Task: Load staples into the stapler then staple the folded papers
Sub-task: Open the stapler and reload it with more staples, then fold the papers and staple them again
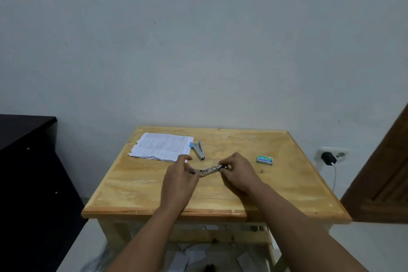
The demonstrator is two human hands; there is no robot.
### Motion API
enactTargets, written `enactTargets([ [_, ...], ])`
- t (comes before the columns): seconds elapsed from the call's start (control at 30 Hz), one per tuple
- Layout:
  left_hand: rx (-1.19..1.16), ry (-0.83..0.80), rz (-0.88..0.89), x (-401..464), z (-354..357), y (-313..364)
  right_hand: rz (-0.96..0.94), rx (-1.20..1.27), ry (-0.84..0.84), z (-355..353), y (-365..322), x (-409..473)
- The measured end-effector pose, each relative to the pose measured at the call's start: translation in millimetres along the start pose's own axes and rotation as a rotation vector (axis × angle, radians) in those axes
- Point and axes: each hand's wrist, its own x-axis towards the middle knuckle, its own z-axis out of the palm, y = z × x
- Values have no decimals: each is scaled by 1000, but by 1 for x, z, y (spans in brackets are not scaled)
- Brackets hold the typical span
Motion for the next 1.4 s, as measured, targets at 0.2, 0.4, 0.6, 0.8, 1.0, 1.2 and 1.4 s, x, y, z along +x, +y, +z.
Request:
enactTargets([
  [0.2, -140, 22, 26, 15, 26, 33, 1, 19, -2, -4, -4, -3],
  [0.4, 492, -106, 396, 19, 39, 31, 67, 123, -20, -9, -1, -4],
  [0.6, 686, -200, 414, 28, 36, 33, 148, 285, -178, -24, -3, 12],
  [0.8, -109, -270, -53, 37, 27, 36, 228, 680, -148, -51, -5, 17],
  [1.0, -1006, -416, -564, 43, 19, 52, 300, 1100, -428, -49, -10, 11],
  [1.2, -883, -513, -591, 47, 12, 61, 389, 1206, -374, -39, -19, 17],
  [1.4, -357, -146, -380, 67, -7, 21, 327, 551, -82, -37, -23, 38],
])
